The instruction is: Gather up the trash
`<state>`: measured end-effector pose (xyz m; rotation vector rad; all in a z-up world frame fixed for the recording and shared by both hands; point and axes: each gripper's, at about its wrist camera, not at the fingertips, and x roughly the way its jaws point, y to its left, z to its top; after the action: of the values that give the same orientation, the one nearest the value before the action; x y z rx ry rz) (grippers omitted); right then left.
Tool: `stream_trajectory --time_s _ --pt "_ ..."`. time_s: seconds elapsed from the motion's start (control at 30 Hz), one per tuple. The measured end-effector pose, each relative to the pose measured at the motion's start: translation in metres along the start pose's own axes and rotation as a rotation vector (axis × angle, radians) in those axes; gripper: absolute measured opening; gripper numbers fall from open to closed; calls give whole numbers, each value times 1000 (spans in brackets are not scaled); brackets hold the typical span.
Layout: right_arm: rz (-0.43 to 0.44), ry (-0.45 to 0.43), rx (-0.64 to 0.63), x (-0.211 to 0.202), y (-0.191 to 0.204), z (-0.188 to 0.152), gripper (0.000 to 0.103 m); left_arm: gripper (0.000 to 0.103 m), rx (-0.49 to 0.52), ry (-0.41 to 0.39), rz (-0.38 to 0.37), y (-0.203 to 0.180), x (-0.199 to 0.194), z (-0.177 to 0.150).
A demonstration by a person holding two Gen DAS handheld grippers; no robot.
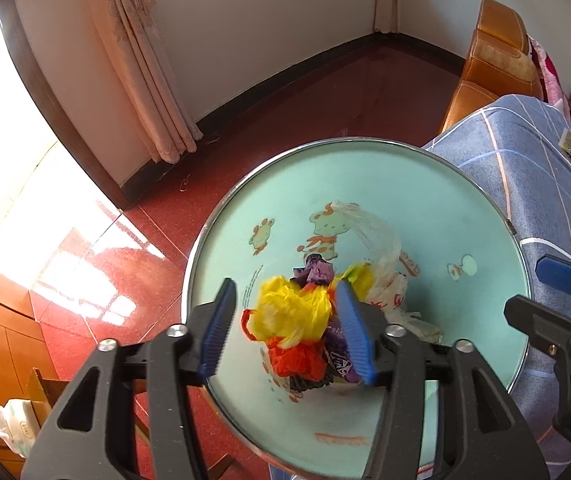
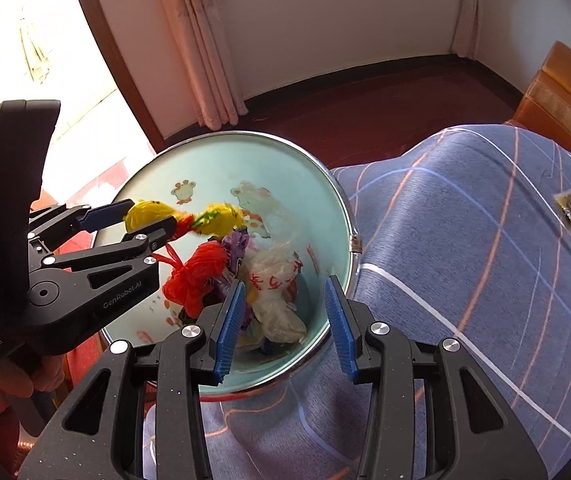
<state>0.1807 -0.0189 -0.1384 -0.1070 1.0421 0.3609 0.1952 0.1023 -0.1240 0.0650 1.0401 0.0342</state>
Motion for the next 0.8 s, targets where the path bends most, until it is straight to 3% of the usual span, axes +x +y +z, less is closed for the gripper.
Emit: stream_trajectory --time_s 0.03,0.4,0.47,0.63,0.8 --pt "-5 -5 6 -1 -1 -1 42 65 -2 -5 1 1 -3 -1" --pt "-21 -39 107 -16 -7 -15 48 66 -31 -8 16 3 -26 -18" --pt "-24 -48 123 -20 -6 -17 52 70 -33 -10 26 4 -32 -23" --pt "-20 -65 178 -31 -5 -28 73 72 -40 -13 48 7 -46 -40" --pt "-13 -86 187 -40 6 -38 75 78 -81 -13 80 18 -59 -60"
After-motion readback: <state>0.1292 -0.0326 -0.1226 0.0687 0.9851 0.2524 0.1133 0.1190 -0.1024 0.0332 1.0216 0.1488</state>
